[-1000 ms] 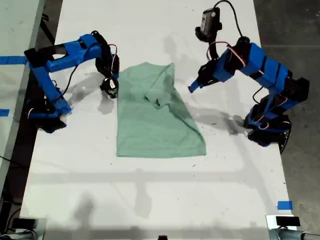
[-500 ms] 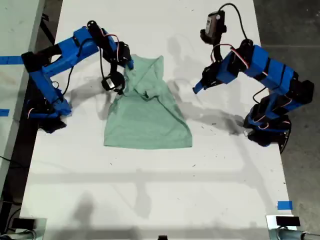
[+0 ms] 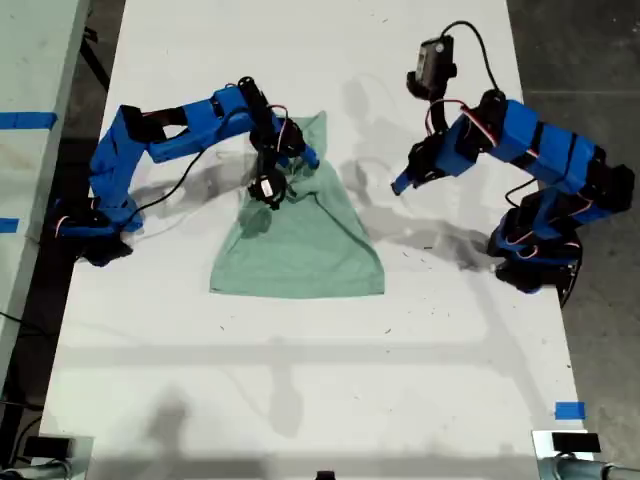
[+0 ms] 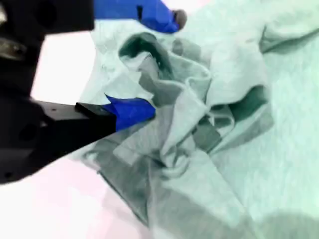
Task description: Fold tshirt
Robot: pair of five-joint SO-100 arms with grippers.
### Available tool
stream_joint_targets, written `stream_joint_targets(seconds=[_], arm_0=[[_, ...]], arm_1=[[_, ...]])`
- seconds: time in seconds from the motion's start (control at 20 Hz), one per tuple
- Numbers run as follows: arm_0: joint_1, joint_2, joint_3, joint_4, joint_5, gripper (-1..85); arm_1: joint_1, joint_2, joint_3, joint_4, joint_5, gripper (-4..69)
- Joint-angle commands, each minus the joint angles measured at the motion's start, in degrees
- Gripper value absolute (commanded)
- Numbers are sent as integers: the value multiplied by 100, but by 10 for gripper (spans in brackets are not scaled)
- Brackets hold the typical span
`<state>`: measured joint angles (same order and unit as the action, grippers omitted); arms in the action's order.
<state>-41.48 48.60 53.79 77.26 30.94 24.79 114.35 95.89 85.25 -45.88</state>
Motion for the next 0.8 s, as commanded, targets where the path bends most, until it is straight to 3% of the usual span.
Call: stream_joint_targets(seconds=[0.0, 0.2, 0.35, 0.4, 0.5, 0.55, 0.65, 0.7, 0.75], arm_0=[[44, 1468, -62, 853, -18, 294], [545, 3067, 765, 1635, -237, 250], [1266, 4184, 2276, 1380, -905, 209], [1468, 4588, 2918, 1213, -1257, 103], [1846, 5344, 4087, 782, -1749, 39], [2013, 5563, 4447, 694, -1898, 40], [2320, 5643, 4711, 738, -2083, 249], [2461, 5599, 4737, 773, -2197, 267], [2558, 5572, 4808, 703, -2232, 211]], arm_1=[[-149, 404, 9, -193, 53, 149], [-694, 457, 132, -290, 185, 149], [-1248, 255, 448, -694, 378, 147], [-1397, 141, 562, -800, 492, 149], [-1582, -97, 765, -967, 738, 143], [-1652, -185, 879, -1099, 773, 147], [-1758, -369, 1072, -1318, 773, 202], [-1793, -466, 1160, -1397, 809, 288], [-1828, -571, 1213, -1441, 835, 279]])
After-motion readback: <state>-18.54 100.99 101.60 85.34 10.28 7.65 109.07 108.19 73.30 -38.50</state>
